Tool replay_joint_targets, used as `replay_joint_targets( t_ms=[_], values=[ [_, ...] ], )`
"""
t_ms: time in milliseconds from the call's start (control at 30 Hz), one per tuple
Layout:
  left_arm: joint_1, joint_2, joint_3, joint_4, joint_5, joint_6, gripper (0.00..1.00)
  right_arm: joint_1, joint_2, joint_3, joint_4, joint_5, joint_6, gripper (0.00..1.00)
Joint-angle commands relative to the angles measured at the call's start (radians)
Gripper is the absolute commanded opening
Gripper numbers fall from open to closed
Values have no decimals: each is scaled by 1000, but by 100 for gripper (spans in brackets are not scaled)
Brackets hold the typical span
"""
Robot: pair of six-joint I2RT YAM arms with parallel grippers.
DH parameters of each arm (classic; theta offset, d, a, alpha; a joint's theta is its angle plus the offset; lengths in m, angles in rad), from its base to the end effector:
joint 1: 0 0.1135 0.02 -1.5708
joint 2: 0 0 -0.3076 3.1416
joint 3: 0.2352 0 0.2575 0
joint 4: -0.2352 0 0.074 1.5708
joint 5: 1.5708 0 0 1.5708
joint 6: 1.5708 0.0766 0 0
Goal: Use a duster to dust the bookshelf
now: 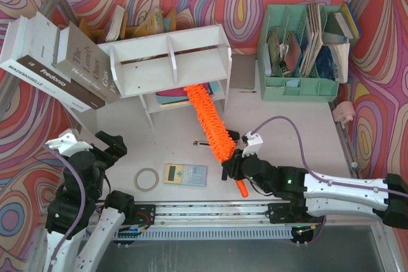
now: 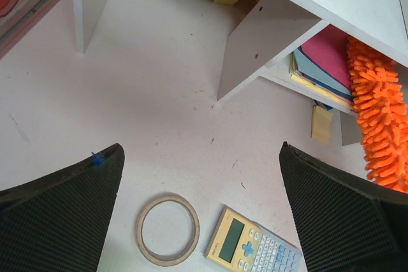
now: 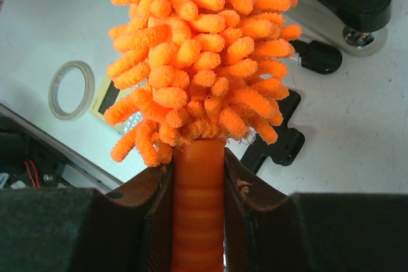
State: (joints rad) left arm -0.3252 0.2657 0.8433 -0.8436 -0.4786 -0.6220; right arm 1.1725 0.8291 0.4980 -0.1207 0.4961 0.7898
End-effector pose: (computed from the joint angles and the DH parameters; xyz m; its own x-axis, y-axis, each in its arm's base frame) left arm 0.0465 0.0215 0.3439 -0.1224 -0.5045 -0.8547 -0.2568 0.8479 -0.4638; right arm 0.1095 0.1662 0.2539 -0.5769 0.2393 -0.7809 -0.3335 0.8038 0.4927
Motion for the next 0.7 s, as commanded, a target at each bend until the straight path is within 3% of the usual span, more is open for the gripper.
replay_joint_targets(
  t_ms=[0, 333, 667],
  values=[
    [5, 3, -13, 6, 5, -4, 99, 3, 47, 14, 83, -21, 8, 0],
    [7, 1, -13, 6, 3, -5, 99, 4, -11, 109, 144, -62, -148, 0],
    [6, 2, -15, 6, 5, -5, 98, 4, 73, 28, 181, -97, -73, 0]
  ],
)
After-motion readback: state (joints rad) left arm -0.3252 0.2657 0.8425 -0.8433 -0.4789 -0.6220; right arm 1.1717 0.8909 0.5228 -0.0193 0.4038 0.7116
